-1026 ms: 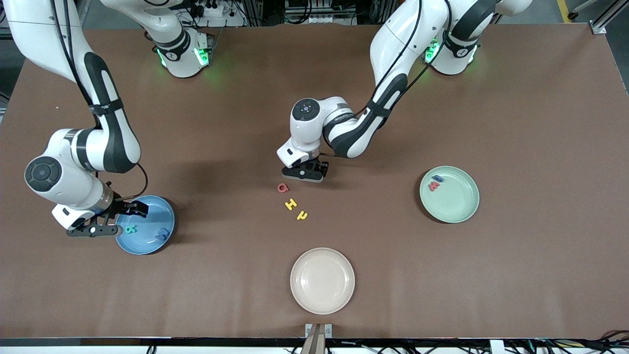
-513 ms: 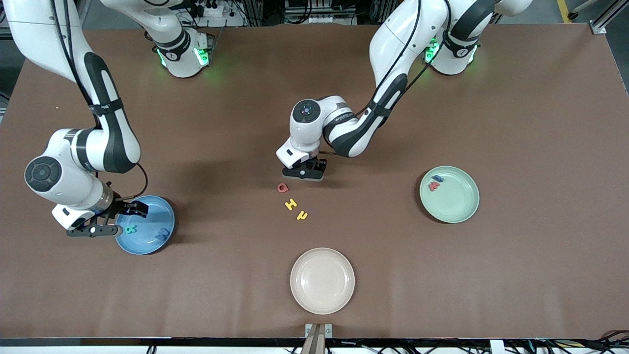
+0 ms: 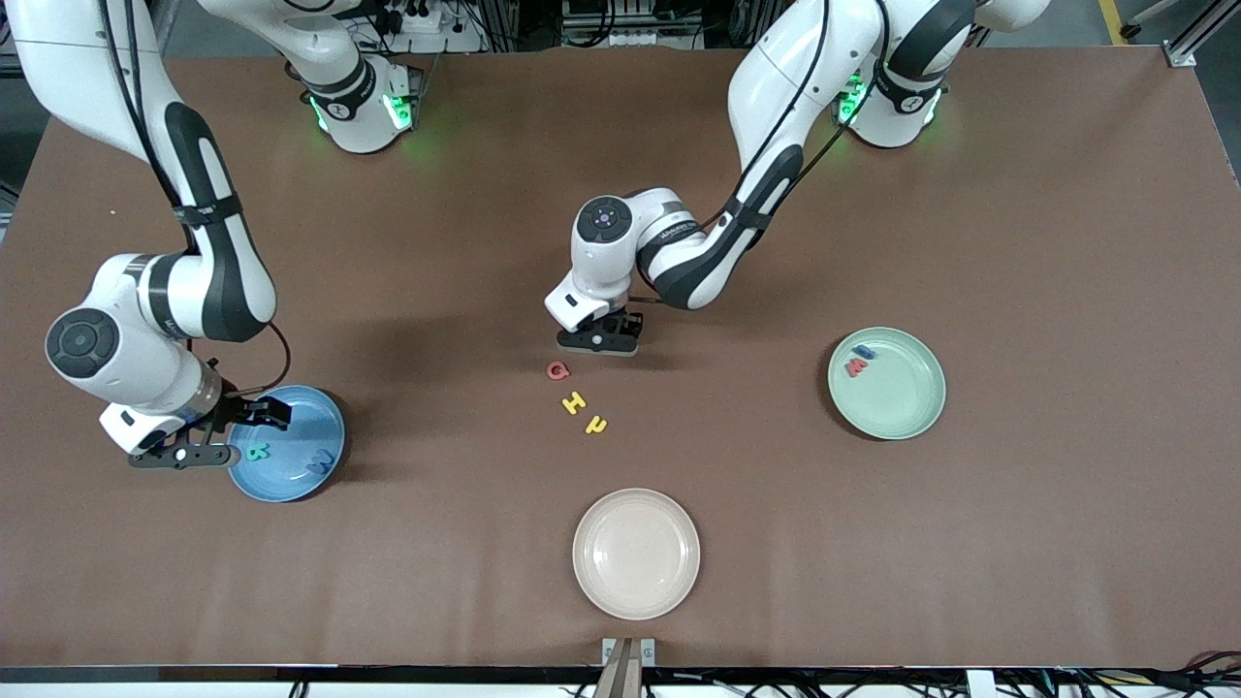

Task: Sort uppercase to blue plate, lowercase to green plate
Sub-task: 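Close the left gripper on the blue E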

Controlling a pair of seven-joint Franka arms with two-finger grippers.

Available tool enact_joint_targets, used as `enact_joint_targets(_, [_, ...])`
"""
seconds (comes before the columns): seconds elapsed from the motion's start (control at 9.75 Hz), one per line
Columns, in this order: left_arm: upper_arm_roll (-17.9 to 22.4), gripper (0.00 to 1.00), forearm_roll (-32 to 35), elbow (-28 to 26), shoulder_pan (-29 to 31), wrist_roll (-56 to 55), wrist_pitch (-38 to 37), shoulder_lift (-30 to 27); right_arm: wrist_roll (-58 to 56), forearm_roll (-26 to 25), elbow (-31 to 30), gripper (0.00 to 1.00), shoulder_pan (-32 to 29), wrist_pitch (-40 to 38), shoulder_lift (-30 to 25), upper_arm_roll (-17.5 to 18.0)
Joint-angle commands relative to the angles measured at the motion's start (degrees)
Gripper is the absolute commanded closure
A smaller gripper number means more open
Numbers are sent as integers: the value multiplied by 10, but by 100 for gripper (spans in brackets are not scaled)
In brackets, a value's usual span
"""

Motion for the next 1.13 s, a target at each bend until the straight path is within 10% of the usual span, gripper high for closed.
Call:
enact_joint_targets(0.0, [3,63,-8,9,-2,1,-1,13,6,3,12,0,-2,-10,2,1])
enact_joint_targets(0.51, [2,92,-6,8,-1,1,-1,12,47,4,24,0,30,-10,9,2])
enact_joint_targets(1.03, [18,96,-16,2,21,86,-131,-51,115,4,48,0,118,-10,36,5])
